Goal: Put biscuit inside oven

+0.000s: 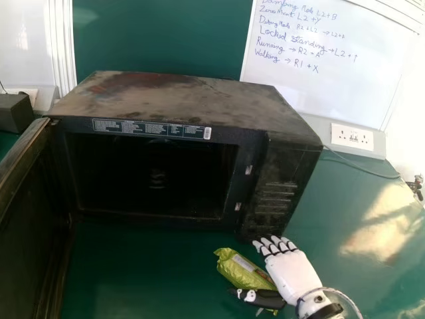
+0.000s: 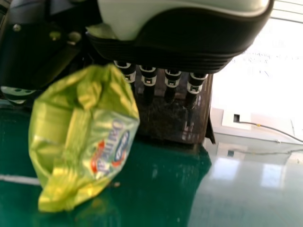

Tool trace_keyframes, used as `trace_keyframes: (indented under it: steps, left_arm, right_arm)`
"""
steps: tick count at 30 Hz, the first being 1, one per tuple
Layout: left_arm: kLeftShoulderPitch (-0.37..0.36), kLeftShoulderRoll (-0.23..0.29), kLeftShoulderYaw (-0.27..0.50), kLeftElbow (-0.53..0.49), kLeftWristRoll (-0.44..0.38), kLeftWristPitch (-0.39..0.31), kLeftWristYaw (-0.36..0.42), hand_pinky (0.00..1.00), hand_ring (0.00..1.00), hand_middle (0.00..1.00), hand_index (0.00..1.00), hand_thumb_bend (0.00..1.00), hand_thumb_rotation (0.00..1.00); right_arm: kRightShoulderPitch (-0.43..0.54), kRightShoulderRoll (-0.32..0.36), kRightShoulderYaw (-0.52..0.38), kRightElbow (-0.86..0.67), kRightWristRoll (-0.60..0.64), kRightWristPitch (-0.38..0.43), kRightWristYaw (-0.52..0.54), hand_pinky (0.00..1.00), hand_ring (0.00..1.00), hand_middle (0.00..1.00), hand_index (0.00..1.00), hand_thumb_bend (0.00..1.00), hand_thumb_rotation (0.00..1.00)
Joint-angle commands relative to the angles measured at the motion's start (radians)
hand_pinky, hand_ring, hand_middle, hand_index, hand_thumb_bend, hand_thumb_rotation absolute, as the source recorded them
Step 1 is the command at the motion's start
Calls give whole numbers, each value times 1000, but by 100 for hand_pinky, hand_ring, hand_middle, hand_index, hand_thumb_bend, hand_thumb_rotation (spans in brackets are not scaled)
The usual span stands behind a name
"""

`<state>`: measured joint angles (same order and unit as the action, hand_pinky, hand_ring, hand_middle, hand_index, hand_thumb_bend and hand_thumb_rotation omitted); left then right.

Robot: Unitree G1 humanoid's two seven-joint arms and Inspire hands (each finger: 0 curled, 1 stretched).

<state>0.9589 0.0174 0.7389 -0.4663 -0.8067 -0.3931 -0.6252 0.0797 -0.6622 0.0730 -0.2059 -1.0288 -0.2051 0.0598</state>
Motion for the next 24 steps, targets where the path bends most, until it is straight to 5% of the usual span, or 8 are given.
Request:
trace_keyframes:
  steps: [1, 24]
  left_arm:
    - [9, 0, -3, -3, -12, 4, -6, 74, 77, 82, 80, 100, 65]
    - [7, -12, 6, -13, 68, -41, 19, 73, 75, 84, 81, 99, 59]
  right_arm:
    - [-13, 2, 13, 13, -1, 12, -9, 99, 100, 100, 100, 100, 88]
    - [-35, -7, 74, 79, 63, 61, 44, 85, 99, 100, 100, 100, 89]
